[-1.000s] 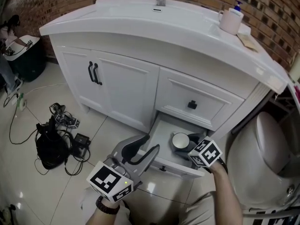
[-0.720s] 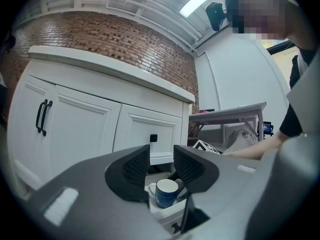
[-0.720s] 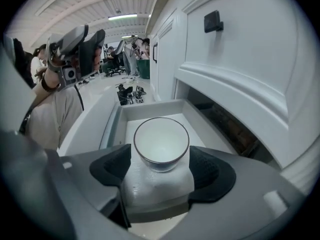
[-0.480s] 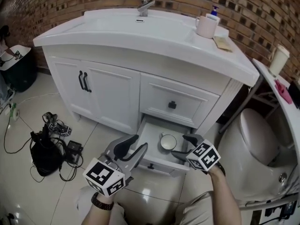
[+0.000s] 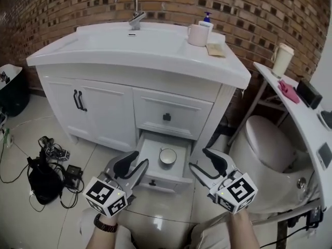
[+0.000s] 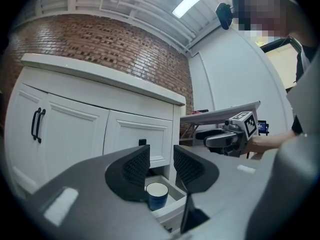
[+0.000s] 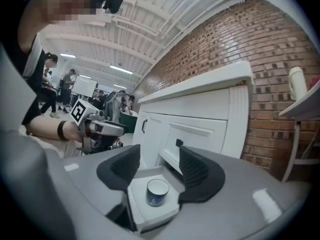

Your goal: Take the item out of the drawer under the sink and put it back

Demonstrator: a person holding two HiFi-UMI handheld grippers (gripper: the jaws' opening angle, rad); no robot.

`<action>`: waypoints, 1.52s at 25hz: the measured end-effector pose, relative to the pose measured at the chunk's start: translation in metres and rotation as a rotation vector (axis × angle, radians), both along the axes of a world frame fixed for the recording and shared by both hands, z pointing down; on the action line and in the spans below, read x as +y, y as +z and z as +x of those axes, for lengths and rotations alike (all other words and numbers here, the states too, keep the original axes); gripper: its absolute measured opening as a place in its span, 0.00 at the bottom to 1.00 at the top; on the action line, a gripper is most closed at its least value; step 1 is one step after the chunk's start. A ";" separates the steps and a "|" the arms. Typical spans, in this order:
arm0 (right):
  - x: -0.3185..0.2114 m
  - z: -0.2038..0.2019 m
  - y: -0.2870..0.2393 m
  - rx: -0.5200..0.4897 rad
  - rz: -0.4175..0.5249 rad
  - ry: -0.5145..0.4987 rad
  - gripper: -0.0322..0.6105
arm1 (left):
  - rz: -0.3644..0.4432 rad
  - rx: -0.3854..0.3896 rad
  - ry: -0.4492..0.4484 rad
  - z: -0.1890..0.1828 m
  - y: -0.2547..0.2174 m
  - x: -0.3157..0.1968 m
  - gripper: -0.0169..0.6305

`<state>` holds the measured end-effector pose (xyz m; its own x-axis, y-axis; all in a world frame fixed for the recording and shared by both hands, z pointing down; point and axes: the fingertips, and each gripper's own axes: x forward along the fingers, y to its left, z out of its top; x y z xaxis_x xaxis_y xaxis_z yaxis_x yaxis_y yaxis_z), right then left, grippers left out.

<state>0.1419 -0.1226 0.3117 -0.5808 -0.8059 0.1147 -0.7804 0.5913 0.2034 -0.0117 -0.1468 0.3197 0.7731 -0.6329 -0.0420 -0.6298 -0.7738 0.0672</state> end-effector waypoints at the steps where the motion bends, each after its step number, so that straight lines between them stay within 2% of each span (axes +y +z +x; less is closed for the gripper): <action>1: 0.007 0.007 -0.007 -0.014 0.033 0.040 0.44 | 0.005 0.005 0.007 0.002 -0.004 0.004 0.27; 4: 0.028 0.030 -0.032 -0.094 0.134 0.145 0.40 | 0.026 0.034 0.026 0.006 -0.019 0.017 0.27; 8: 0.040 0.044 -0.040 -0.153 0.169 0.159 0.38 | 0.055 0.039 0.024 0.005 -0.029 0.026 0.27; 10: 0.036 0.044 -0.035 -0.154 0.156 0.143 0.35 | 0.061 0.029 0.017 0.005 -0.028 0.027 0.27; 13: 0.027 0.040 -0.022 -0.155 0.115 0.125 0.35 | 0.045 0.005 0.006 0.004 -0.019 0.021 0.27; 18: 0.022 0.035 -0.016 -0.159 0.105 0.101 0.34 | 0.030 -0.020 0.005 0.007 -0.008 0.016 0.27; 27: 0.017 0.040 -0.010 -0.152 0.092 0.104 0.28 | 0.018 -0.012 0.038 0.012 -0.002 0.014 0.27; 38: 0.015 0.045 -0.009 -0.174 0.082 0.126 0.28 | 0.029 -0.040 0.066 0.021 0.002 0.017 0.27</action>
<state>0.1867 -0.1071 0.3023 -0.4801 -0.8759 -0.0475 -0.8746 0.4738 0.1028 0.0092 -0.1303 0.3216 0.8147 -0.5793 -0.0284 -0.5789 -0.8151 0.0199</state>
